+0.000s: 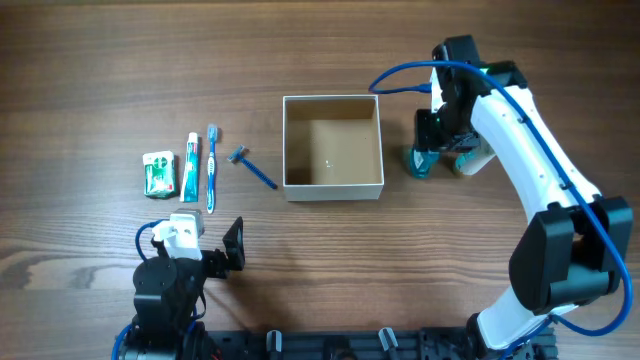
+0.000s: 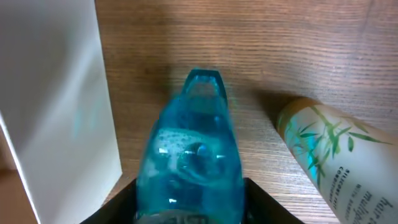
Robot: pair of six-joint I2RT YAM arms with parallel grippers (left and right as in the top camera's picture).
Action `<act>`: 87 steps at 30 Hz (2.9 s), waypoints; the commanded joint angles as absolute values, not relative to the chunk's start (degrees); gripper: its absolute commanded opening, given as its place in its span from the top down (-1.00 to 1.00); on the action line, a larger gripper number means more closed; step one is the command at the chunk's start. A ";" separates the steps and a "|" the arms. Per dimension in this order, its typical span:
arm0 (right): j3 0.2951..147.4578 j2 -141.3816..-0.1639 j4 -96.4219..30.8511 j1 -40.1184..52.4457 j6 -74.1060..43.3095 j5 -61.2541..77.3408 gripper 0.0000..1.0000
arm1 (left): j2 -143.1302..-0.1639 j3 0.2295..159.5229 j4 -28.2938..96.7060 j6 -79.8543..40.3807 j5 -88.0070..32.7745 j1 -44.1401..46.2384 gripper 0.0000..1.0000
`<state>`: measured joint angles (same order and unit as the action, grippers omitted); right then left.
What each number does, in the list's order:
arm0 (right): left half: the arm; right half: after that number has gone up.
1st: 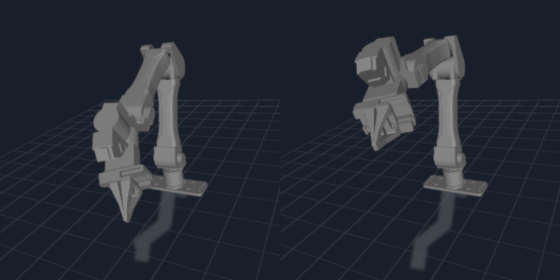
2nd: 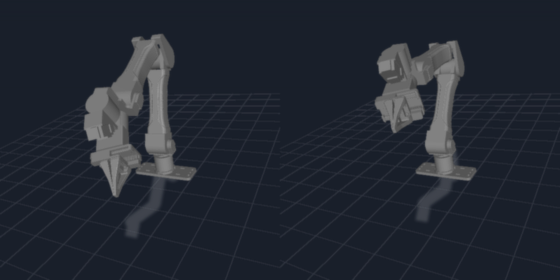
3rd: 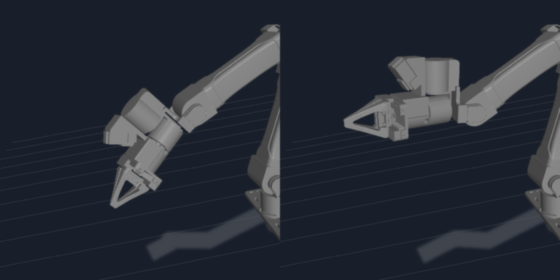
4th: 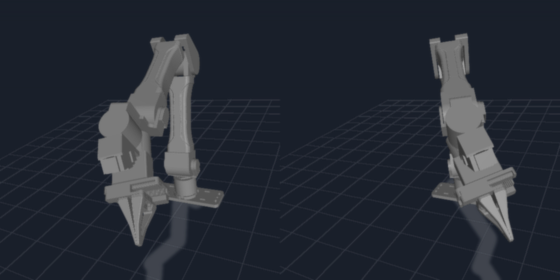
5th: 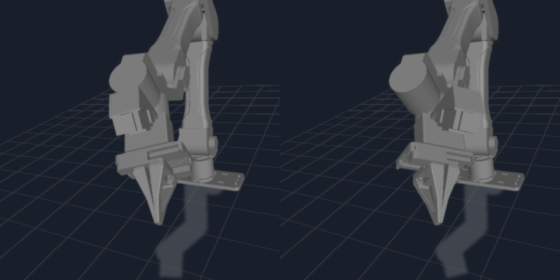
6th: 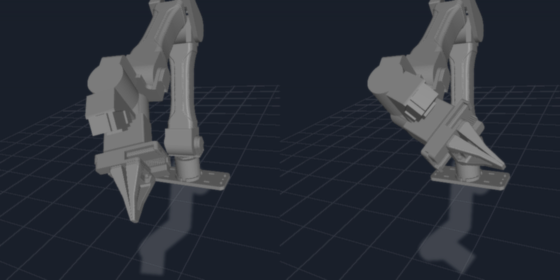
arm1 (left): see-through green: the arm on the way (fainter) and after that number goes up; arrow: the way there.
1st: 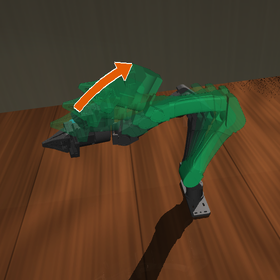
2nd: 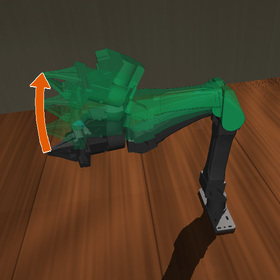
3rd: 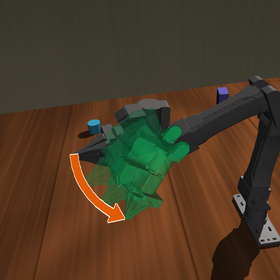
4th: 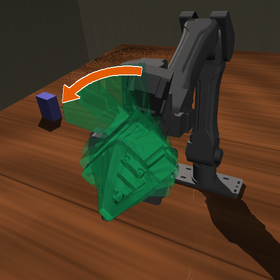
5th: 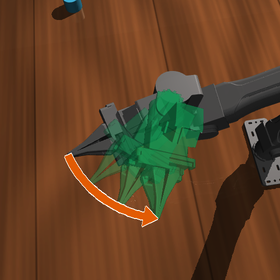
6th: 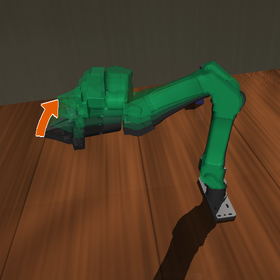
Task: Pack container
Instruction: 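Carry the mouthwash bottle left and lower it into the white box, then release the bottle and grasp the white shampoo bottle with right gripper, then carry the white shampoo bottle into the box with the right gripper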
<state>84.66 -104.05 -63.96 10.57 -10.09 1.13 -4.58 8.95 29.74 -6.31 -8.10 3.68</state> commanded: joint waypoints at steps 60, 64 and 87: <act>88.40 -96.99 -66.41 -6.57 -7.60 4.16 -0.22 | -4.16 8.36 29.78 -6.63 -9.61 3.68 -0.99; 88.38 -99.39 -68.16 -6.57 -7.51 4.16 0.43 | -4.16 8.36 29.78 -6.63 -9.61 3.68 -0.99; 95.31 -87.53 -68.12 25.82 -11.99 6.50 0.91 | -4.16 8.36 29.78 -6.63 -9.58 3.68 -1.00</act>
